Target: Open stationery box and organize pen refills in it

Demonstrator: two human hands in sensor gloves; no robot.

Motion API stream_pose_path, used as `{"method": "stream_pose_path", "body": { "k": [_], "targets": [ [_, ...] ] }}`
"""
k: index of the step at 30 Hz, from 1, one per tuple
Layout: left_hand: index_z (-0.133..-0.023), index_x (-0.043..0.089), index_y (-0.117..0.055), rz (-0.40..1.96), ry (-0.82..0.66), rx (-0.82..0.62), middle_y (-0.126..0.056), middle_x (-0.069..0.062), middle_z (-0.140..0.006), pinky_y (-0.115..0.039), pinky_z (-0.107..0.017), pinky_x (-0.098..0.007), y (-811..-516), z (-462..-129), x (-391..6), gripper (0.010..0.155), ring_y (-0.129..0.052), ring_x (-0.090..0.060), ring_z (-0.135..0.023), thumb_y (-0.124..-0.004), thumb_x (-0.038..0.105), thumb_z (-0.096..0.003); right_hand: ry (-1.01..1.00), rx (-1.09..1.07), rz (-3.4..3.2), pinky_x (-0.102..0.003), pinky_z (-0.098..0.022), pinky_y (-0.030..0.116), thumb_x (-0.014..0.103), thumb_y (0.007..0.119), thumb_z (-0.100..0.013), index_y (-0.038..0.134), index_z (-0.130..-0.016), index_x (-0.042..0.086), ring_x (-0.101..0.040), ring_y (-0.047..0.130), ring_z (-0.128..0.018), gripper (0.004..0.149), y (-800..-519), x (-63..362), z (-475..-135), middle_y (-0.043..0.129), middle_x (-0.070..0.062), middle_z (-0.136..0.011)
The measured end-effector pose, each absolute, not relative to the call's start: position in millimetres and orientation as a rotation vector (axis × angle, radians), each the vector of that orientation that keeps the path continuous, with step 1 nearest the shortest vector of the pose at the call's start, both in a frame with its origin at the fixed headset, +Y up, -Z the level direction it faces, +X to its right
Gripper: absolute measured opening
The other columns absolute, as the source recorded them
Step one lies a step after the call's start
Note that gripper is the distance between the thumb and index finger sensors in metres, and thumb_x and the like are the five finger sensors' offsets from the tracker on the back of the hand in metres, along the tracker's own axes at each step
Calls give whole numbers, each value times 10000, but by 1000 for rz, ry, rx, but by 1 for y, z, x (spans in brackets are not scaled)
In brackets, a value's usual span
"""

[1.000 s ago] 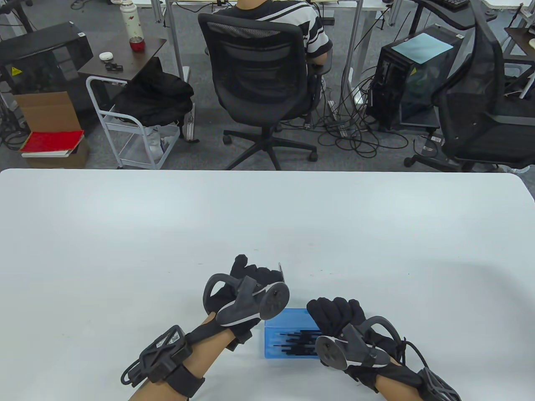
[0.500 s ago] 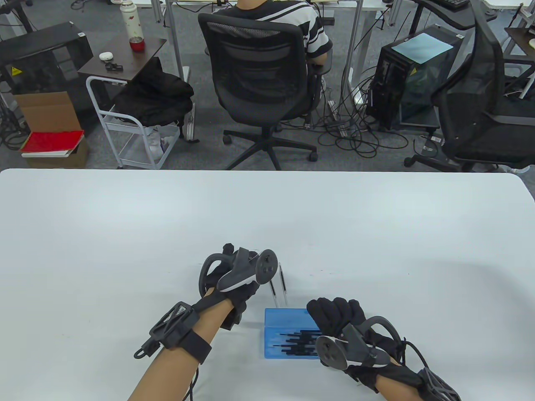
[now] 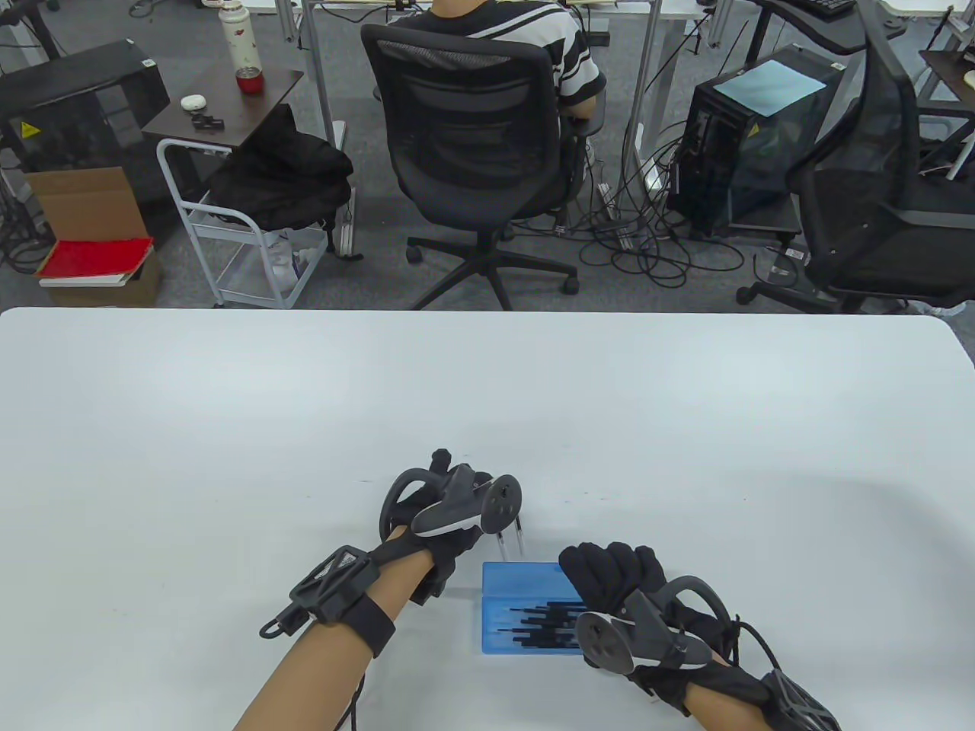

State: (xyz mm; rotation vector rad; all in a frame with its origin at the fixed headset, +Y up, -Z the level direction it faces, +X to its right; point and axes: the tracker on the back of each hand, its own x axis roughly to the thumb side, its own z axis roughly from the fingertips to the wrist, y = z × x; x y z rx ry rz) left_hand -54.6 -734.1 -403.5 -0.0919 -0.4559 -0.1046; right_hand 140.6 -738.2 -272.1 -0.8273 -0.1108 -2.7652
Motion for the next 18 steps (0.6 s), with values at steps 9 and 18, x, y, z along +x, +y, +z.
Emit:
{"method": "stream_pose_path", "body": {
  "k": [9,18],
  "targets": [
    [-928,456,-843,-117,-508,-101,-811,132,-1085,-445,-887,-640,-745,-403,-46,496,-850,-199,-1029,-975,301,-477,-112,-828,-2766,-699,-770,469,576,843,-353,34,-1117,114,-532,467,-1061,1205,-738,141,-272,275,-205,-1218],
    [-904,429,-867,-157,-519,-93,-839,186,-1051,-439,-891,-637,-743,-403,-43,456,-855,-190,-1026,-972,319,-474,-112,-830,-2766,-699,-770,469,577,843,-353,30,-1118,114,-532,469,-1060,1209,-738,141,-272,274,-206,-1218]
  ]
}}
